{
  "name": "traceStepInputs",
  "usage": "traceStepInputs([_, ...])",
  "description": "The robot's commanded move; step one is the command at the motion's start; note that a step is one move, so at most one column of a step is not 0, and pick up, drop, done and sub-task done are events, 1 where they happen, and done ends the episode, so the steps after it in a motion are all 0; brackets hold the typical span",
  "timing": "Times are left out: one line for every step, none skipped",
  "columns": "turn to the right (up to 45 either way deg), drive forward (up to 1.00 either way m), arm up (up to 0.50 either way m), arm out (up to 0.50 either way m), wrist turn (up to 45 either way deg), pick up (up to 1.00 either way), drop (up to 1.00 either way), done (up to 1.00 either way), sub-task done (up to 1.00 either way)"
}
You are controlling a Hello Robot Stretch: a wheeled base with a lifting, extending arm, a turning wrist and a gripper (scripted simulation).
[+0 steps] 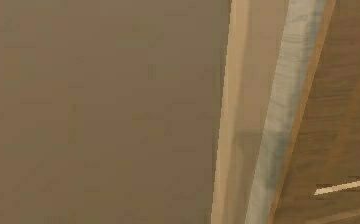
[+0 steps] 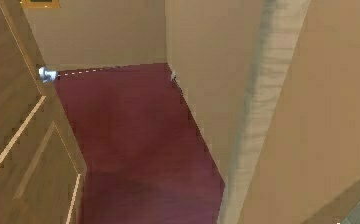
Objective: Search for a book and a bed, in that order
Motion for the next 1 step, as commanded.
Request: traceStepInputs([0.0, 0.05, 0.00, 0.00, 0.0, 0.00, 0.00, 0.00, 0.00])
